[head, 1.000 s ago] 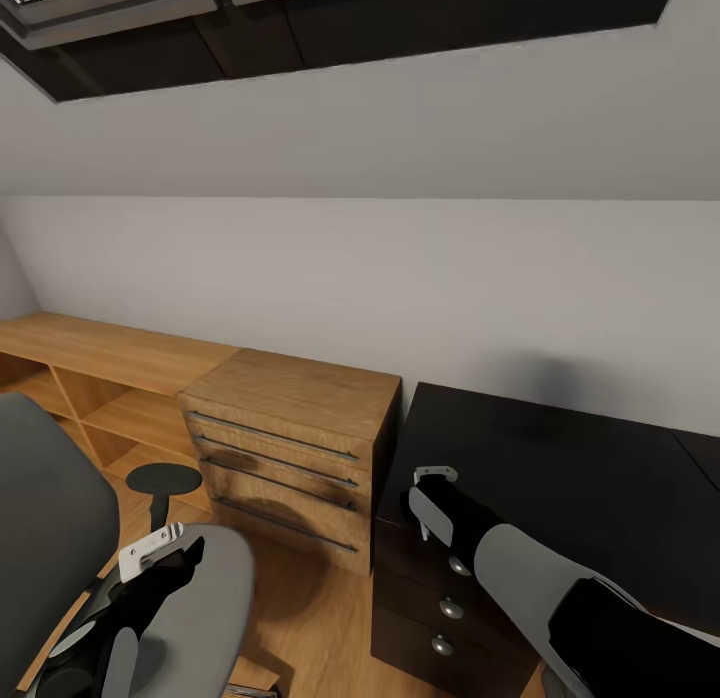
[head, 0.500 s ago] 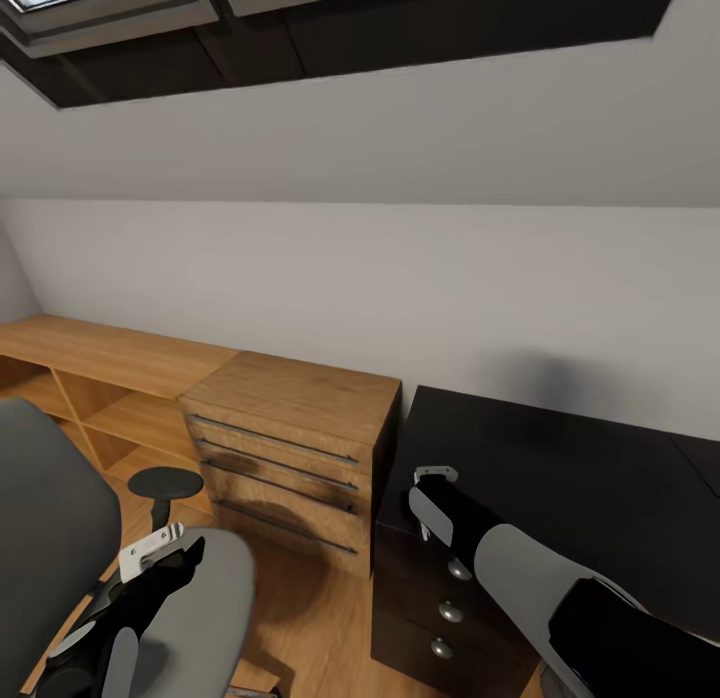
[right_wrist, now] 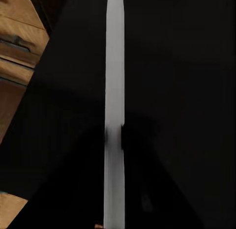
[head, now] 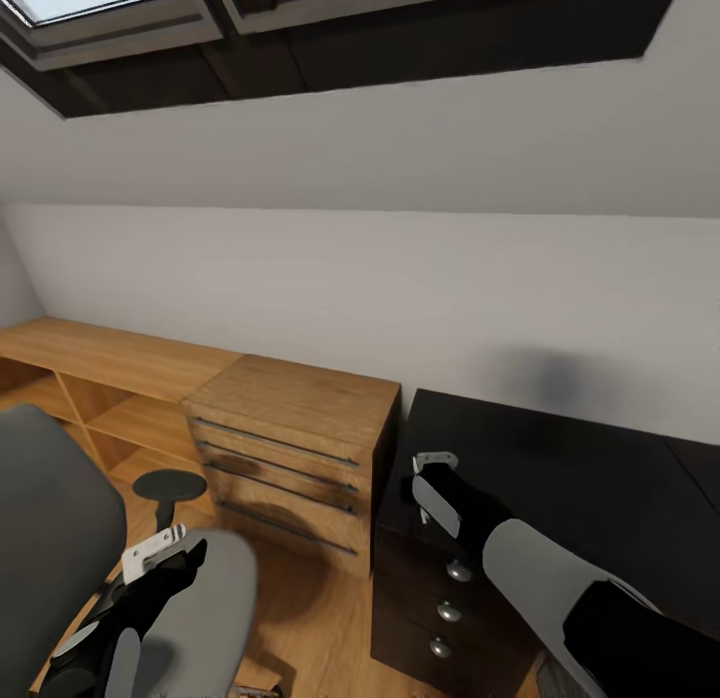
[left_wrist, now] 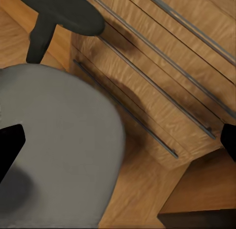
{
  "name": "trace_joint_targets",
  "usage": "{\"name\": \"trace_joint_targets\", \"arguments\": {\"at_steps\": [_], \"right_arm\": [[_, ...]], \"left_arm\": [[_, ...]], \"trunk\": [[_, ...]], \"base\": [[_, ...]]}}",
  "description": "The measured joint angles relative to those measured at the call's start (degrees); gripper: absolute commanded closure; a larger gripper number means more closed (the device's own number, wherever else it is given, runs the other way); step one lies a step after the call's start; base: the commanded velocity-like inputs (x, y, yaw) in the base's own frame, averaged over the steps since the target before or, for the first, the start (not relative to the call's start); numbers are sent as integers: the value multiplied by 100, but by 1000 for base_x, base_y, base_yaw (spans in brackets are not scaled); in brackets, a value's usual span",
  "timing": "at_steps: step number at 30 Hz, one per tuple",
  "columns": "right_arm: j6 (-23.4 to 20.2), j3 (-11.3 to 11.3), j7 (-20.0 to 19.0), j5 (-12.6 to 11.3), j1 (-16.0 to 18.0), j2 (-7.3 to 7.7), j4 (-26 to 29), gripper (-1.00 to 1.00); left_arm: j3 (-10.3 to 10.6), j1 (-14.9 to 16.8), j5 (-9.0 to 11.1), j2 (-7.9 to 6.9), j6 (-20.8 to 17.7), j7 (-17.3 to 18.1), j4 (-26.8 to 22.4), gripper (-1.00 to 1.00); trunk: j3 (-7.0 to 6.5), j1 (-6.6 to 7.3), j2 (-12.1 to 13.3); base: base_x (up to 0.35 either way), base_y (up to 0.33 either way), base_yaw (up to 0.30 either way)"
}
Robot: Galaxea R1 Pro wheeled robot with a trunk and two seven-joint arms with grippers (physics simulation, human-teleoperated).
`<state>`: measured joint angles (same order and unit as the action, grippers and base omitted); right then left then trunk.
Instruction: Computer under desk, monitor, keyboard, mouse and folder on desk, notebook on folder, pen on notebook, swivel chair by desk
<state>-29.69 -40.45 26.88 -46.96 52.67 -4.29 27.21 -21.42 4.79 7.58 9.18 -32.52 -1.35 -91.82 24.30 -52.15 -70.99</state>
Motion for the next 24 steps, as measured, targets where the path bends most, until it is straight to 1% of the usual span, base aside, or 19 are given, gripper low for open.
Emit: {"name": "trace_joint_targets", "arguments": {"at_steps": [1,3,4,8,12,16,21,24], "right_arm": [[-10,-8,12,1,0,116,300,100],[-19,-15,26,-17,0,174,475,100],[-29,-15,31,-23,0,188,526,100],[-101,-15,119,-42,0,232,738,100],[-139,-6,291,-68,-1,268,842,100],[-150,4,364,-145,-1,294,883,100],[-158,6,410,-297,-7,372,1026,100],[-157,4,418,-334,-8,399,1075,100]], "left_arm": [[6,0,-4,0,-1,0,11,-100],[11,0,-7,1,-2,0,18,-100],[14,0,-7,0,-2,0,24,-100],[54,0,-6,0,0,0,97,-100],[147,0,-8,1,3,0,156,-100],[189,1,-9,1,4,5,214,-100],[225,1,-9,1,6,12,331,-100],[263,1,-8,-3,7,12,371,-100]], "trunk": [[-18,21,40],[-54,66,121],[-72,88,161],[-72,90,162],[-72,91,162],[-72,91,162],[-72,91,162],[-72,91,162]], "base": [[-297,0,0],[-219,0,0],[-125,0,0],[-74,0,0],[-24,0,-74],[-10,0,-186],[-3,0,-244],[-1,-7,-260]]}}
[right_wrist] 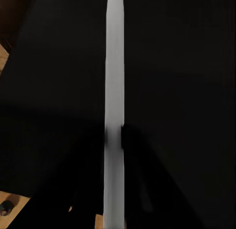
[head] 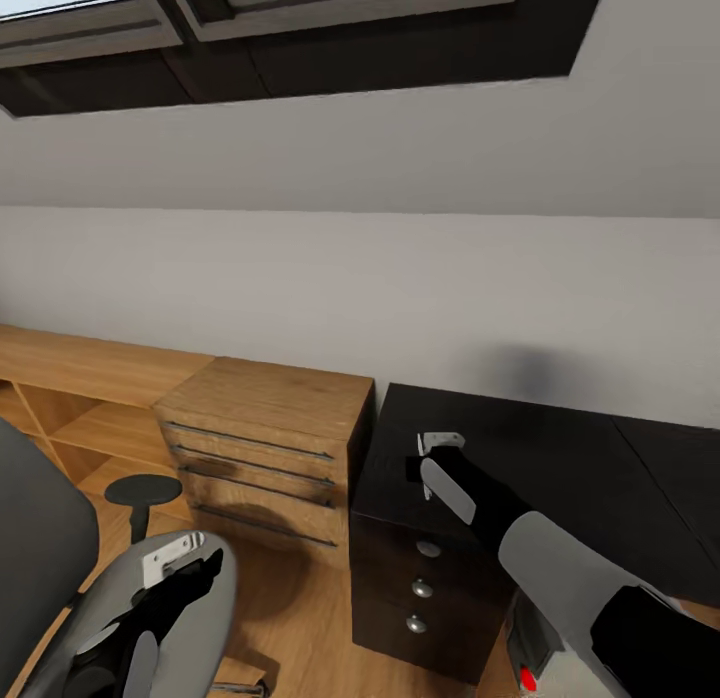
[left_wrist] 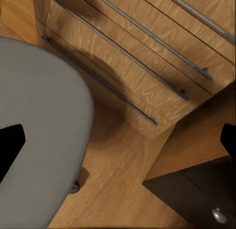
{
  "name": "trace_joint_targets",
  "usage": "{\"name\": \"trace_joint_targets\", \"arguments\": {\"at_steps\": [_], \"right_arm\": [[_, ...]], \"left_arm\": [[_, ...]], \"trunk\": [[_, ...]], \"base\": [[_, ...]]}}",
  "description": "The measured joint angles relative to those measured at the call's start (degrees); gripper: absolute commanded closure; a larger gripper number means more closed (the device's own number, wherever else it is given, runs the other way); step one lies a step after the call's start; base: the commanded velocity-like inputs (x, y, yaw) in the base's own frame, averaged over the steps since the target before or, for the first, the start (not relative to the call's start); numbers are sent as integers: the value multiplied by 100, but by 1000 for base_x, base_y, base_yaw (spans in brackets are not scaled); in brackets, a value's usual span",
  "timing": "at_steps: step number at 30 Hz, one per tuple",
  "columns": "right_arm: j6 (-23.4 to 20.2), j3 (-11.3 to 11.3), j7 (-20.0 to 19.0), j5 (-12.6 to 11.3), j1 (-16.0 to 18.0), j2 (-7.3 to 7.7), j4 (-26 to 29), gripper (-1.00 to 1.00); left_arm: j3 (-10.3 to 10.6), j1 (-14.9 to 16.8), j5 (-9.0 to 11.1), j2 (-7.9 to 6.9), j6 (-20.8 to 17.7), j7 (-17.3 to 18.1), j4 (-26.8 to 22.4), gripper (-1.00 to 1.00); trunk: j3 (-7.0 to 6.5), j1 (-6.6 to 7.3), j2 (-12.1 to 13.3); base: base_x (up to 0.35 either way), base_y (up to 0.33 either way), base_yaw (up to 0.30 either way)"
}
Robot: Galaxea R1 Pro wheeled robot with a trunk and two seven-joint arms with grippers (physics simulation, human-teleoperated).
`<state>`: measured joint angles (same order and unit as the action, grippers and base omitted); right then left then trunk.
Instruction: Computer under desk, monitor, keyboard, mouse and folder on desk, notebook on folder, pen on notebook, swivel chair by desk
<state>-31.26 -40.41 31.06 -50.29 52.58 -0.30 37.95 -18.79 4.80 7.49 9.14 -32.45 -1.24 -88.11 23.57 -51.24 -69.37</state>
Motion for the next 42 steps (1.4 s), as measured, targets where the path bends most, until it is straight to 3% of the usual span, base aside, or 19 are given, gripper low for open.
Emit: {"name": "trace_joint_targets", "arguments": {"at_steps": [14,15,19,25,29,30,31,33,42], "right_arm": [[3,3,13,-35,-1,52,57,100],[-1,20,7,-11,-1,132,52,100],[8,34,6,-21,-2,199,53,100],[9,51,6,-21,-2,262,55,100],[9,97,7,-21,-2,291,55,100],[9,114,7,-20,-2,304,54,100],[7,145,6,-17,-2,352,58,100],[10,195,7,-17,-2,396,59,100],[9,603,30,-6,-1,605,52,100]], "left_arm": [[104,0,-7,-6,21,-11,145,-100],[99,-1,0,-5,55,-5,223,-100],[92,-22,4,-5,77,3,302,-100],[89,-385,1,-1,186,12,409,-100],[88,-704,-2,3,670,37,460,-100],[90,-812,-7,3,968,71,501,-100],[96,-1002,-52,1,1647,236,683,-100],[100,-1066,-168,2,1882,368,767,-100],[104,-1118,-497,-4,2115,548,855,-100]], "trunk": [[0,0,0],[0,0,-1],[0,0,0],[0,0,0],[1,0,0],[2,0,-1],[2,1,-1],[1,0,0],[1,0,0]], "base": [[0,-219,-267],[0,-67,-269],[0,-33,-269],[0,-8,-269],[0,-2,-269],[0,0,-269],[0,0,-269],[0,0,-269],[0,0,-269]]}}
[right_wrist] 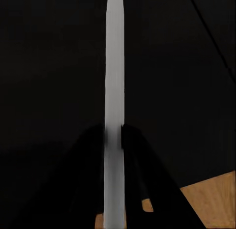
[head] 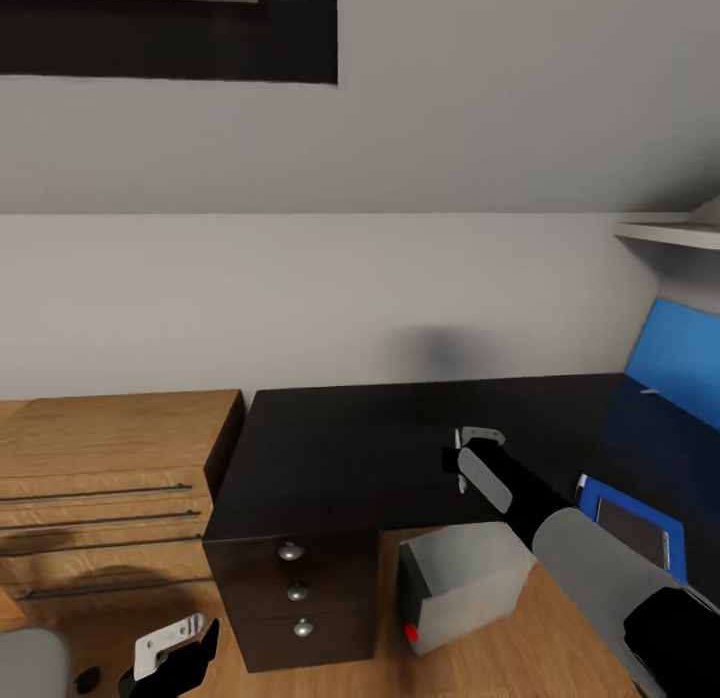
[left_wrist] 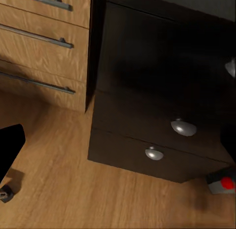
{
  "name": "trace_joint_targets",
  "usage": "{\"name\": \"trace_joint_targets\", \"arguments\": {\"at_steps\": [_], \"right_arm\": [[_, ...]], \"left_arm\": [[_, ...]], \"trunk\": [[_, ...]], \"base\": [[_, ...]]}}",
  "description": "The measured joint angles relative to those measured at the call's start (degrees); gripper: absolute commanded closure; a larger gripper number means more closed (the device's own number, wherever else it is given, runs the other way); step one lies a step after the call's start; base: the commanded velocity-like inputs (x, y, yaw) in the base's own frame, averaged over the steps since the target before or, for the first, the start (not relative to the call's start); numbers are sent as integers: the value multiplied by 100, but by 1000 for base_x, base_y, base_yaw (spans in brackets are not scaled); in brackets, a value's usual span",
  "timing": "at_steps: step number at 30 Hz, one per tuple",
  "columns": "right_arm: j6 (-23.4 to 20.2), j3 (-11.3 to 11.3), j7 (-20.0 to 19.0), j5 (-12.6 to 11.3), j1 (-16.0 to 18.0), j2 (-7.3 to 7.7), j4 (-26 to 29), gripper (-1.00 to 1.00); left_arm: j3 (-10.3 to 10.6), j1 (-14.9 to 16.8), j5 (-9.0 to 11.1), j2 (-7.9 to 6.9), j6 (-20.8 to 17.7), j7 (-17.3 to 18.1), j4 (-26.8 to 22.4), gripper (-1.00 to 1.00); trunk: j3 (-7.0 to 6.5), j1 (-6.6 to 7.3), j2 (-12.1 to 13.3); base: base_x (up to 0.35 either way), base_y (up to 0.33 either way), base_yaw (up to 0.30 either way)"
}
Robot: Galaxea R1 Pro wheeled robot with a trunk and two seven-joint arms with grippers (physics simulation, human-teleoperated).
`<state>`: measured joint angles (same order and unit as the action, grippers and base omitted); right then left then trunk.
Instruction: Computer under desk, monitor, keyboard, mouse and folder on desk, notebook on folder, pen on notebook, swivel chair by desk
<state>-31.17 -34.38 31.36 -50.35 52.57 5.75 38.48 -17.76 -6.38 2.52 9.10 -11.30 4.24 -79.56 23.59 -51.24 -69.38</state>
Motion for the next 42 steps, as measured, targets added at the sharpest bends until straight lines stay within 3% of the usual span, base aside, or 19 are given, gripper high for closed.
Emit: {"name": "trace_joint_targets", "arguments": {"at_steps": [15,24,42], "right_arm": [[33,83,213,-17,0,50,-60,100],[49,90,179,-18,0,87,-495,100],[65,86,176,-18,2,71,-571,100]], "left_arm": [[-7,-4,-14,-2,-4,12,-1,-100],[-9,-4,-14,-3,-16,12,-3,-100],[-18,-5,-13,-3,-29,9,-4,-100]], "trunk": [[0,0,0],[0,0,0],[0,0,0]], "base": [[0,0,-269],[0,0,-256],[0,0,-30]]}}
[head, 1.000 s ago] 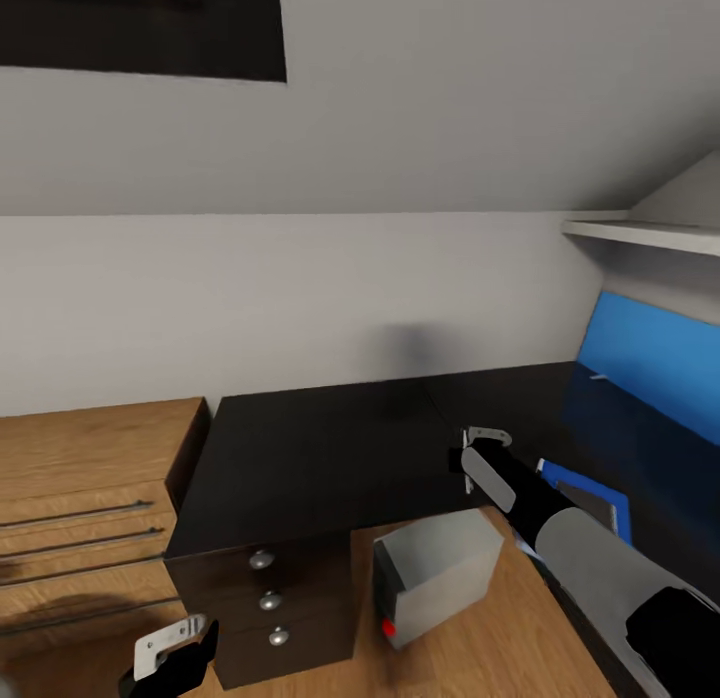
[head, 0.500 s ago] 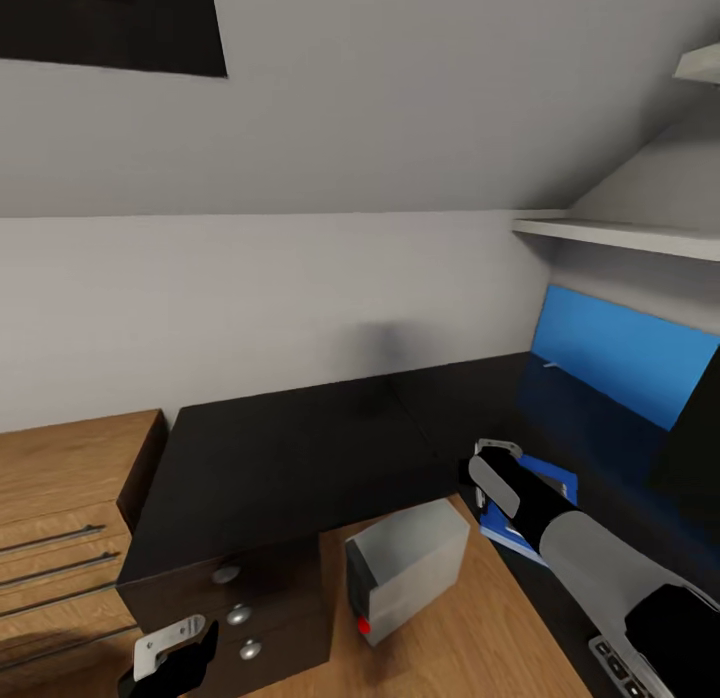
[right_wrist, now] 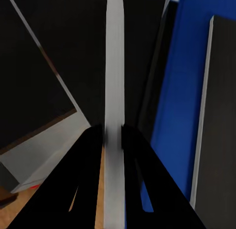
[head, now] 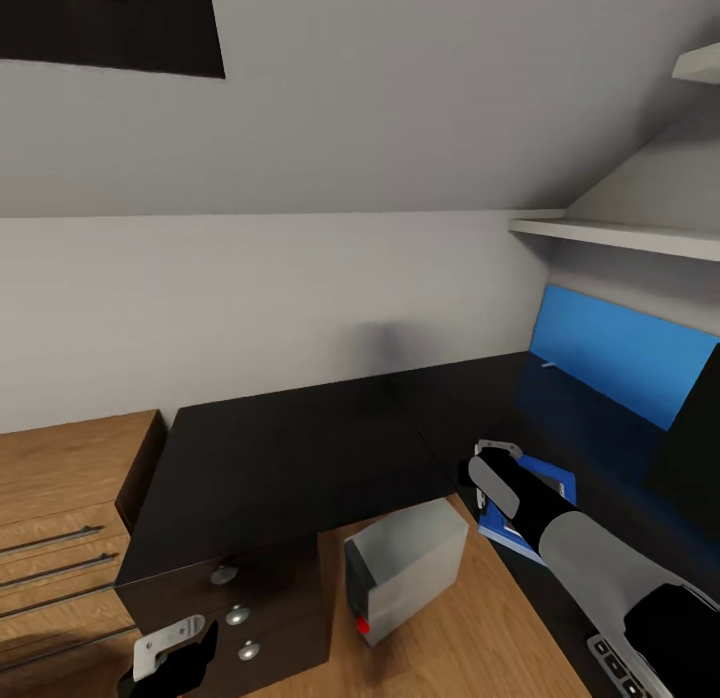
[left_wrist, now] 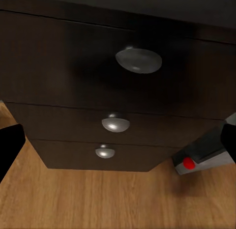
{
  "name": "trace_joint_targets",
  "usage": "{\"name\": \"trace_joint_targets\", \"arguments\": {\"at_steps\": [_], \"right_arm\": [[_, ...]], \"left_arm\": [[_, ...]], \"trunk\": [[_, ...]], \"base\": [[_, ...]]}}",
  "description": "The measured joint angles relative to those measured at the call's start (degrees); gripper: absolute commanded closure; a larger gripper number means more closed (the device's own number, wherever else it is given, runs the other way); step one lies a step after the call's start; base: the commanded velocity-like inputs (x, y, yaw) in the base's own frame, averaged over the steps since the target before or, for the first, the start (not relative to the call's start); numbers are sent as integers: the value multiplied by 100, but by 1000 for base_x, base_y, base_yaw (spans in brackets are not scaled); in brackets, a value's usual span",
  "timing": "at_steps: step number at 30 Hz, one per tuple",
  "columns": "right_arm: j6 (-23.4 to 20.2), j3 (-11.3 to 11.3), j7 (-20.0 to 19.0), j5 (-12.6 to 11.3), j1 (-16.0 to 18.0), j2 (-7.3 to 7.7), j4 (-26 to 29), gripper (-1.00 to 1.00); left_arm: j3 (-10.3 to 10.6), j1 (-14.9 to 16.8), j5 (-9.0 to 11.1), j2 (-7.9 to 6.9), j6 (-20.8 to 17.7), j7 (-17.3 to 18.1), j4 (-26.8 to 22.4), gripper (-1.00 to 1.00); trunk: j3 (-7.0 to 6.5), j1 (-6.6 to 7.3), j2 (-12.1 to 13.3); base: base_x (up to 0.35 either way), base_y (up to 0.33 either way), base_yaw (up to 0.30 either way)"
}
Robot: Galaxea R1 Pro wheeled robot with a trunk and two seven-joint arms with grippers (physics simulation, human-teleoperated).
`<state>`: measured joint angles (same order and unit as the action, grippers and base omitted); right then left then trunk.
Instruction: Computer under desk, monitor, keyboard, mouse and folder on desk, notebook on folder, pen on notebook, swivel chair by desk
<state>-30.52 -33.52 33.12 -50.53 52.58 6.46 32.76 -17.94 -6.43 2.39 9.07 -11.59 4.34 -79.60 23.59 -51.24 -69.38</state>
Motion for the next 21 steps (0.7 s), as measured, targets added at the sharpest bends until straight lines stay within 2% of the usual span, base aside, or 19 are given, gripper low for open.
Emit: {"name": "trace_joint_targets", "arguments": {"at_steps": [6,16,21], "right_arm": [[0,-4,12,0,0,-4,8,100],[4,-2,16,-1,-2,-2,6,100],[1,0,20,-1,0,3,8,100]], "left_arm": [[-5,0,5,0,2,2,0,-100],[-2,1,5,0,-17,3,1,-100],[-3,0,-2,0,-35,2,73,-100]], "trunk": [[0,0,0],[0,0,0],[0,0,0]], "base": [[0,0,-23],[16,111,-240],[8,20,-99]]}}
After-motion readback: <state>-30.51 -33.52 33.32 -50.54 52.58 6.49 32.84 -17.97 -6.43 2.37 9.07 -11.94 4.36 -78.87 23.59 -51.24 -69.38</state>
